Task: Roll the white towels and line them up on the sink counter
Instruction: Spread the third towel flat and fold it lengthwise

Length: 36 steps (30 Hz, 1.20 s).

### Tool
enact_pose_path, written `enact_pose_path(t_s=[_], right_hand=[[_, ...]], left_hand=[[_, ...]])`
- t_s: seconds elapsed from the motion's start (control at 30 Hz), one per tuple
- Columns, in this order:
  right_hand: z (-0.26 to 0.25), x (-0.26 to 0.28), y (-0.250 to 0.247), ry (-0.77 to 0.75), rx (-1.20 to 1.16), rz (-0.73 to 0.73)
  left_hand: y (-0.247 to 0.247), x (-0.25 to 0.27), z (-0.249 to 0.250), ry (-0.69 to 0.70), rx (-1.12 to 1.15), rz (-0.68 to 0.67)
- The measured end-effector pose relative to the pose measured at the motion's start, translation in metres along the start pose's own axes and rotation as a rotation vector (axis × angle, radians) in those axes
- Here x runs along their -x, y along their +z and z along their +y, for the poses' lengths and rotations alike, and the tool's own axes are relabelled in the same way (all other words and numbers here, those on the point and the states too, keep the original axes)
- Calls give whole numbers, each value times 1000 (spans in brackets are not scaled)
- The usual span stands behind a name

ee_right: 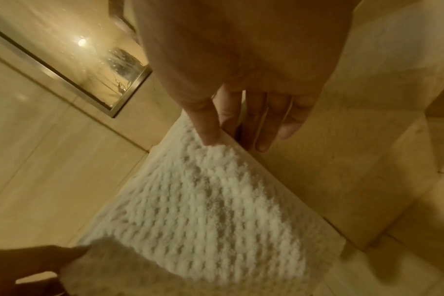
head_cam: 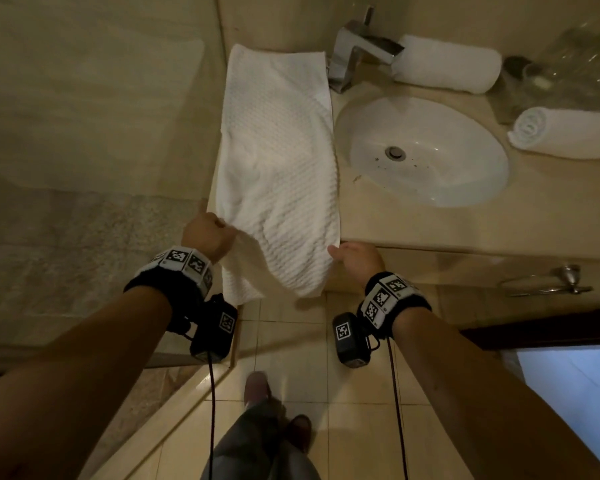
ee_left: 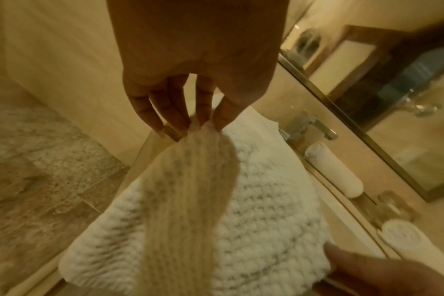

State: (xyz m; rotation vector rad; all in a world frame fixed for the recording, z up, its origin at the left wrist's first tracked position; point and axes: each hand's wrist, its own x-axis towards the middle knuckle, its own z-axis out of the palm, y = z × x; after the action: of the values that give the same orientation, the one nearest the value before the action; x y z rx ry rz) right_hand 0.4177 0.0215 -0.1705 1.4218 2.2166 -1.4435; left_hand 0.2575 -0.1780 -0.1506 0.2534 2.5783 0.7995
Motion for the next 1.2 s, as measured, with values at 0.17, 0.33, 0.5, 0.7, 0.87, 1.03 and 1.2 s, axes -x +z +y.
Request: enact_pose_path(t_s=[0.17,0.33,0.5,0.7,0.87,1.03,1.2], right_hand=[[-8,-5,3,-25,-105,-23],[-14,-2,2,11,-296,80],[-14,-3,-4,36,-244,71],[-12,-7,-3,28,-154,92],[-6,-4,-2,43,-134,-11],[4,-5,0,-86,-83,66],[8,-2,6,-144,-32,160]], left_hand=[[-10,-2,-2,-128,505,30],[-14,-12,-1,-388,814,-53],[-14,-21,-10,-442,725,-156],[-20,-18,11,-327,641,16],[-10,-6,-3,-274,287,79],[-10,-4,-15,-189,214,151],[-4,3,-11,-127,177,318]])
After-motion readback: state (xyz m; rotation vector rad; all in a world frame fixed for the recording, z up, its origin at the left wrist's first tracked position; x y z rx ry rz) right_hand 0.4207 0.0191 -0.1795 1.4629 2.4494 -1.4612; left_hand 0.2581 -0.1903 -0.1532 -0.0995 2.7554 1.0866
